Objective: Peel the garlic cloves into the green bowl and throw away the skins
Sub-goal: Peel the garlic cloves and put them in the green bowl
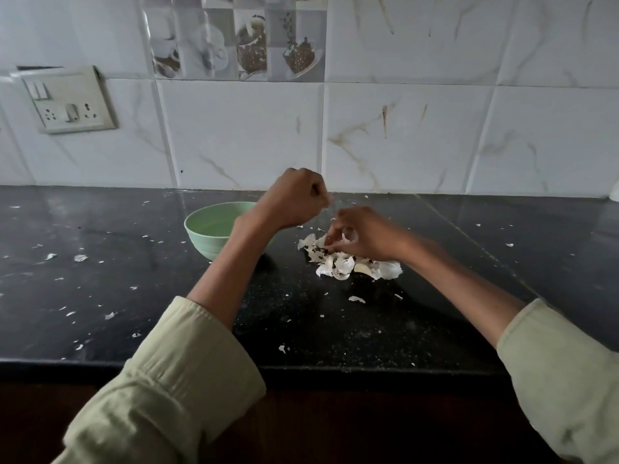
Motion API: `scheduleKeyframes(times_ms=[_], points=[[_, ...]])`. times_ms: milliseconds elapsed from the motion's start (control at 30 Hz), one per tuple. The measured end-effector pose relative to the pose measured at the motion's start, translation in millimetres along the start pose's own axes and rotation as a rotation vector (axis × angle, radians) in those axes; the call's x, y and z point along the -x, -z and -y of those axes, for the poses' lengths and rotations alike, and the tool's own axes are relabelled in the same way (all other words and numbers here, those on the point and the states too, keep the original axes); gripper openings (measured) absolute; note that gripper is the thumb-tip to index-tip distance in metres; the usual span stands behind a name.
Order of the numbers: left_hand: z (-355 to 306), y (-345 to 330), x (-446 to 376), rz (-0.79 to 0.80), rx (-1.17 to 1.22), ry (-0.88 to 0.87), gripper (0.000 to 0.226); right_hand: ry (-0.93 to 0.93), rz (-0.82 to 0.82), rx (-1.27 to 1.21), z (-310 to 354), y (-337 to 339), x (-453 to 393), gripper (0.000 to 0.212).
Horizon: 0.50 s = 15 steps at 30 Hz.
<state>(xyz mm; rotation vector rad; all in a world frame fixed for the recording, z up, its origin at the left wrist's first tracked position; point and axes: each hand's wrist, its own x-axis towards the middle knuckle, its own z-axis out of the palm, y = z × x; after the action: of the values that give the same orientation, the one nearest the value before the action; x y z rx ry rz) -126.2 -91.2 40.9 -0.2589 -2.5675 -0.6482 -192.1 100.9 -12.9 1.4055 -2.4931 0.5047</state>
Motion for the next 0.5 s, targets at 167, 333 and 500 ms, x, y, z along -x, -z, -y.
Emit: scheduleKeyframes(times_ms=[167,333,500], points=[[-1.8,-34.7,-1.5,-0.046,0.021,-0.031,0.016,-0.110,0.024,-0.083,-4.8,6.6,2.9,0.016],[1.4,-51.3,-1.1,-0.067,0.037,0.023,0.022,-0.201,0.060,-0.149,-14.8,20.5,5.8,0.015],[1.9,-62.1,-2.5,0.009,0.000,0.009,0.029,-0.174,0.000,-0.209,-24.4,37.8,13.0,0.012]])
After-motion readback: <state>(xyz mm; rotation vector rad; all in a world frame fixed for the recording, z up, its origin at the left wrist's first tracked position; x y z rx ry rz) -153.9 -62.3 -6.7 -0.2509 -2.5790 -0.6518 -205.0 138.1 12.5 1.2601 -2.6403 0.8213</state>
